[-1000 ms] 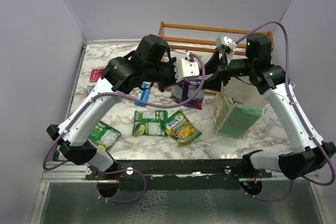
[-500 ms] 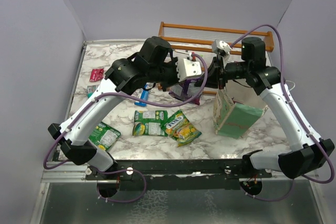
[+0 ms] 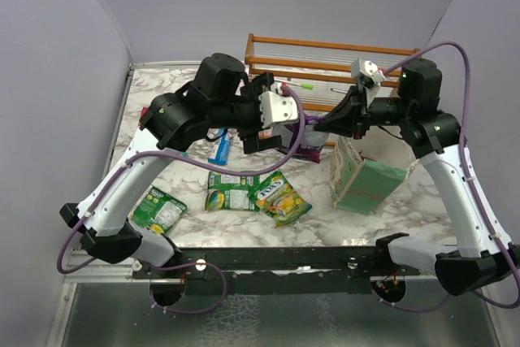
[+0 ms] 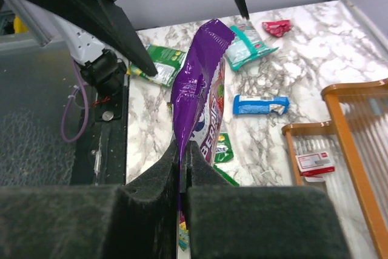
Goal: Place the snacks into the paper bag
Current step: Place the snack in the paper bag.
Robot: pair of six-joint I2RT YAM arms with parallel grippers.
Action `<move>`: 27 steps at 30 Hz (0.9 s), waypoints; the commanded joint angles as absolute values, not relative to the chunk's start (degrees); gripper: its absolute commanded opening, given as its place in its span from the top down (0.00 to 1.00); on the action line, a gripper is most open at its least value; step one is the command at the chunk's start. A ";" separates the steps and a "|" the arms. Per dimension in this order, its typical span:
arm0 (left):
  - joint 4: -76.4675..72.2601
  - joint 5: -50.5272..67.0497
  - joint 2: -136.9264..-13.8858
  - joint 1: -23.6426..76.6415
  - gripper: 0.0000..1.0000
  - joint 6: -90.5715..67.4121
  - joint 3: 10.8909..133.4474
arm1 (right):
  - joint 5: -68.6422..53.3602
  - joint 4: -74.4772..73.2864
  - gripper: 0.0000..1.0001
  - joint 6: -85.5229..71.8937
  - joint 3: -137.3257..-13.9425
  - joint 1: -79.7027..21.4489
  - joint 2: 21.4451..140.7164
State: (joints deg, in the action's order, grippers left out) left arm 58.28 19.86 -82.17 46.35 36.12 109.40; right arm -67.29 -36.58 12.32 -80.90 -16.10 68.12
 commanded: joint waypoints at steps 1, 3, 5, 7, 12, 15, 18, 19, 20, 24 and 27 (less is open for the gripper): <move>59.17 22.43 -79.64 42.95 0.01 35.76 112.96 | -69.87 -33.66 0.99 8.45 -83.70 -12.67 63.57; 59.02 23.03 -78.86 40.94 0.01 35.39 113.75 | -69.99 -32.24 0.99 6.45 -84.04 -10.21 61.51; 58.70 23.82 -78.02 38.47 0.01 34.65 114.06 | -70.00 -30.92 0.99 4.55 -84.47 -7.15 59.39; 58.31 24.60 -76.88 36.13 0.01 33.97 113.69 | -69.56 -30.49 0.99 2.79 -85.48 -3.87 57.62; 55.96 23.33 -73.51 31.68 0.01 32.54 108.40 | -66.13 -34.33 0.99 2.90 -89.93 2.07 55.25; 54.98 21.35 -71.33 30.40 0.01 31.94 104.25 | -57.91 -39.03 0.99 7.61 -91.57 3.51 54.20; 54.27 21.02 -69.11 28.75 0.01 31.57 100.49 | -49.64 -41.94 0.99 11.33 -91.46 5.12 53.21; 54.16 20.84 -68.45 28.21 0.01 31.57 99.66 | -47.51 -42.41 0.99 12.14 -91.13 5.63 52.74; 54.08 20.78 -67.92 27.41 0.01 31.52 98.97 | -45.87 -42.83 0.99 12.93 -90.84 6.28 52.25; 53.65 20.34 -66.37 25.33 0.01 30.75 97.34 | -41.64 -45.41 0.99 15.70 -90.42 8.66 50.48; 53.47 20.37 -65.93 24.35 0.01 30.44 97.13 | -38.85 -46.50 0.99 17.39 -88.87 10.17 49.21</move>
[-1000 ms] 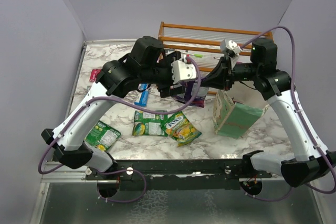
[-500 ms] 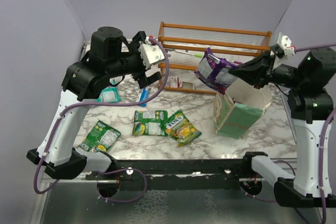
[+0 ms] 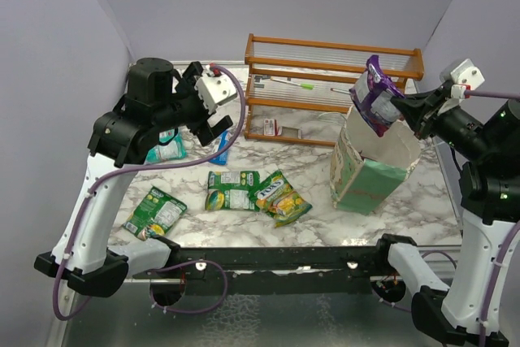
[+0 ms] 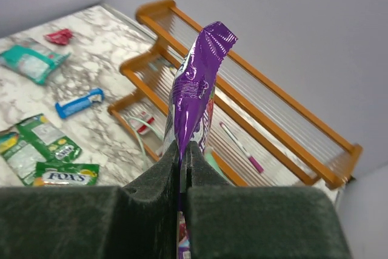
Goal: Place the snacks into the paper bag
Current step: Place the snack in the paper bag.
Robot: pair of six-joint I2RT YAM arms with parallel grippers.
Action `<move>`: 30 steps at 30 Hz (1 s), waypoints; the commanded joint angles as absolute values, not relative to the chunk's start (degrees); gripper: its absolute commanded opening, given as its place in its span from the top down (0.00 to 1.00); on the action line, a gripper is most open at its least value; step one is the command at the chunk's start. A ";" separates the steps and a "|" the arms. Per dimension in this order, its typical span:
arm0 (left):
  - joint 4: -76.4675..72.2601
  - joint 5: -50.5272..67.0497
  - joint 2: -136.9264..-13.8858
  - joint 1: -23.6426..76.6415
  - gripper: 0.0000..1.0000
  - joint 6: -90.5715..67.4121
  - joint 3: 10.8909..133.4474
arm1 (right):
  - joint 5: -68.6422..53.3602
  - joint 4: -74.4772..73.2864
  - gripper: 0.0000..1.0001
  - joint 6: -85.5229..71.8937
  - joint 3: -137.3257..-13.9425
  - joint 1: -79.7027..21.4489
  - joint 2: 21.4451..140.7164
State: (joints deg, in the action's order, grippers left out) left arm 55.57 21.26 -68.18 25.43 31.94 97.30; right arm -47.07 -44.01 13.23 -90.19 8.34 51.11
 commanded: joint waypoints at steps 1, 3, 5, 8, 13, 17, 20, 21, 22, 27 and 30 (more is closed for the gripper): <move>53.50 20.37 -65.89 24.09 0.01 30.31 97.12 | -38.30 -46.52 0.99 17.62 -88.00 10.68 48.70; 53.38 20.70 -65.75 23.60 0.01 30.09 96.96 | -37.75 -47.04 0.99 18.59 -85.97 11.72 47.83; 53.36 20.82 -65.59 23.39 0.01 30.01 96.63 | -36.97 -48.05 0.99 20.60 -84.34 12.40 47.28; 53.31 20.66 -65.40 23.23 0.01 30.21 96.06 | -37.52 -50.41 0.99 23.68 -82.55 13.06 46.90; 52.54 20.62 -64.34 22.42 0.01 29.51 93.65 | -41.24 -52.29 0.99 27.03 -78.94 14.31 46.24; 52.38 21.02 -63.11 21.56 0.01 29.00 91.58 | -38.91 -51.33 0.99 28.68 -75.07 14.41 45.27; 52.25 20.91 -62.31 21.45 0.01 29.18 90.97 | -36.99 -50.69 0.99 30.12 -72.05 14.41 45.41; 52.10 20.99 -62.16 21.32 0.01 29.16 90.77 | -36.66 -50.40 0.99 30.37 -70.95 14.41 45.44; 52.02 21.14 -61.99 21.09 0.01 29.03 90.52 | -36.38 -50.05 0.99 30.21 -69.99 14.37 45.44; 51.63 20.95 -60.61 19.88 0.01 27.95 88.89 | -36.65 -46.52 0.99 25.64 -65.05 14.41 45.26; 51.19 20.31 -59.65 19.66 0.01 26.81 87.15 | -37.13 -43.92 0.99 23.41 -63.51 14.39 45.86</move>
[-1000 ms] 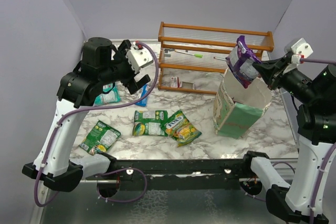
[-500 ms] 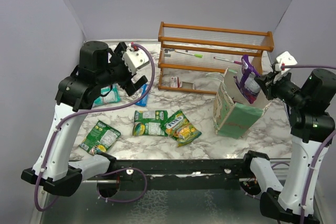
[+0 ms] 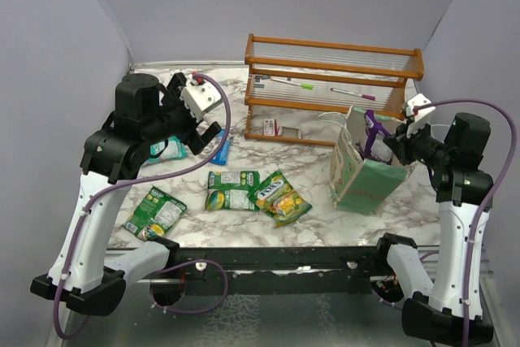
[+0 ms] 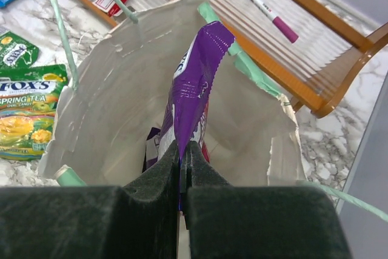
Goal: Place the snacks into the paper bag
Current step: Place the snack in the paper bag.
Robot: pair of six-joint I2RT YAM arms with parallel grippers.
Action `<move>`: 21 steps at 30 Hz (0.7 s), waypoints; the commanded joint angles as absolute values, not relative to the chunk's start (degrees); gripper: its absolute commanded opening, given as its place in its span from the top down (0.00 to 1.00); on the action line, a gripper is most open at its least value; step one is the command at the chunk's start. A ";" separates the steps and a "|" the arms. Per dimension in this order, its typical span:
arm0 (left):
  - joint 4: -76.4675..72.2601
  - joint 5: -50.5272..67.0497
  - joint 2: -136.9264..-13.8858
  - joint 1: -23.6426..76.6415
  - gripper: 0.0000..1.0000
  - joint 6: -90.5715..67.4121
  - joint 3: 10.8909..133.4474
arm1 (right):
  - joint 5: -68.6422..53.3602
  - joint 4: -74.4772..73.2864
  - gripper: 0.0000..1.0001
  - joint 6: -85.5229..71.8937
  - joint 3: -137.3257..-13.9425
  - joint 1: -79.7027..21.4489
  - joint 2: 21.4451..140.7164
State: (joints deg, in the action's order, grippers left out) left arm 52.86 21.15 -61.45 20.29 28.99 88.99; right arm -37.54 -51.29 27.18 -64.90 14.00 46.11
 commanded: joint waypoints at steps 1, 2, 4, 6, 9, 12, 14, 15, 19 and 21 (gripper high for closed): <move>51.05 20.18 -59.38 19.42 0.01 26.40 86.39 | -36.89 -42.77 0.99 22.77 -63.25 14.41 46.32; 50.77 20.13 -59.10 19.12 0.01 25.96 85.70 | -36.28 -41.82 0.99 22.01 -63.00 14.37 46.86; 50.10 20.13 -58.74 18.06 0.01 24.96 84.35 | -34.79 -39.82 0.99 20.66 -62.61 14.36 47.97; 49.74 20.14 -58.52 17.05 0.01 23.95 83.23 | -33.46 -38.12 0.99 19.48 -62.43 14.35 48.73; 49.20 20.45 -58.05 14.98 0.01 23.00 81.93 | -32.51 -35.43 0.99 18.39 -61.46 14.33 48.98; 48.87 20.69 -57.79 12.80 0.01 22.49 81.48 | -32.65 -34.29 0.99 18.30 -60.07 14.33 49.46; 48.73 20.88 -57.67 11.41 0.01 22.31 81.20 | -32.51 -34.08 0.99 18.75 -59.06 14.33 49.95; 48.54 21.32 -57.62 10.68 0.01 22.08 81.07 | -32.47 -34.02 0.99 18.99 -58.53 14.33 50.26; 48.42 24.53 -57.75 7.03 0.01 20.95 80.36 | -33.03 -34.39 0.99 19.36 -57.62 14.33 50.36; 48.00 25.71 -57.89 5.74 0.01 20.52 79.60 | -34.18 -35.09 0.99 20.08 -57.66 14.33 50.27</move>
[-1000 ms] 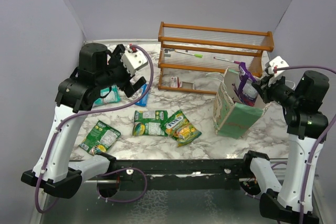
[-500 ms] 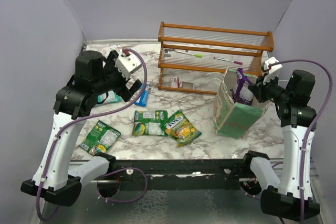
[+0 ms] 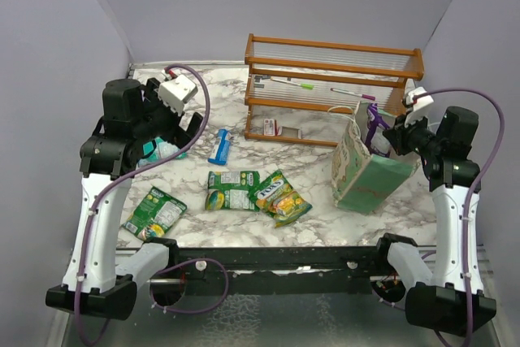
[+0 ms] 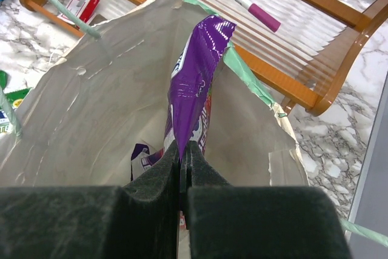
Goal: Place the snacks into the paper bag
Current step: Place the snack in the paper bag.
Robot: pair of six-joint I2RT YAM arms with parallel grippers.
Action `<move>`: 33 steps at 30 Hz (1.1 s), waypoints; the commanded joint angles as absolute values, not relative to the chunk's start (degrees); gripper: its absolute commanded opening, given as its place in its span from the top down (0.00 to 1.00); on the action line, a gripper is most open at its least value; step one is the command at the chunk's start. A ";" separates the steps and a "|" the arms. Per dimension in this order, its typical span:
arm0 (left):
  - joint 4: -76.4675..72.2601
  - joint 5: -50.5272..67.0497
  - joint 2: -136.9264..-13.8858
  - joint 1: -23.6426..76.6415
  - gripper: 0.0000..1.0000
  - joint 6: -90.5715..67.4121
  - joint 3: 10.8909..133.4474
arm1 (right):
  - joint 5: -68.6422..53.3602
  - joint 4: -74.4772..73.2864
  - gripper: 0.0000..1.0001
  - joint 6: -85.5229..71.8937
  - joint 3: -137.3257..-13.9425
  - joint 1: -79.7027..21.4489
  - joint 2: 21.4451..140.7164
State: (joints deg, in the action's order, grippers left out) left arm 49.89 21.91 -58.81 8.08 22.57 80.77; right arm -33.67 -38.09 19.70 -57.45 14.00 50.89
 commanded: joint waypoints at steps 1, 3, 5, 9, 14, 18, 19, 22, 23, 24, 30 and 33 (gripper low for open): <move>47.73 26.20 -57.96 5.27 0.01 20.34 79.22 | -34.61 -35.48 0.98 20.44 -57.70 14.33 50.26; 47.50 26.46 -58.22 4.31 0.01 20.10 78.86 | -34.86 -36.45 0.97 20.98 -57.78 14.33 50.29; 47.44 25.55 -58.57 4.14 0.01 20.08 78.83 | -35.10 -37.96 0.94 21.78 -57.83 14.33 50.38; 46.91 23.94 -59.31 3.83 0.01 19.87 78.57 | -34.62 -40.19 0.89 22.73 -57.70 14.33 49.62; 46.60 23.41 -59.73 3.66 0.01 19.85 78.29 | -35.05 -42.06 0.89 22.91 -57.02 14.28 46.77; 46.40 23.59 -60.09 3.42 0.01 20.26 77.95 | -37.37 -44.35 0.89 22.99 -57.17 14.33 46.27; 46.19 23.52 -60.14 3.43 0.01 20.31 77.88 | -38.59 -44.91 0.88 23.20 -57.42 14.33 46.37; 45.75 23.56 -60.55 3.43 0.01 20.37 77.87 | -42.39 -46.74 0.87 23.22 -58.43 14.32 47.19; 45.67 23.51 -60.62 3.43 0.01 20.45 76.73 | -43.34 -47.39 0.87 23.46 -58.90 14.33 47.60; 45.43 23.37 -60.69 3.43 0.01 20.55 76.19 | -43.97 -47.88 0.87 23.78 -59.29 14.33 48.08; 44.53 23.35 -61.06 3.43 0.01 20.21 74.95 | -47.75 -52.78 0.84 27.06 -62.02 14.33 51.05; 44.28 23.36 -61.16 3.43 0.01 19.98 74.60 | -50.27 -56.21 0.84 29.42 -63.96 14.33 53.22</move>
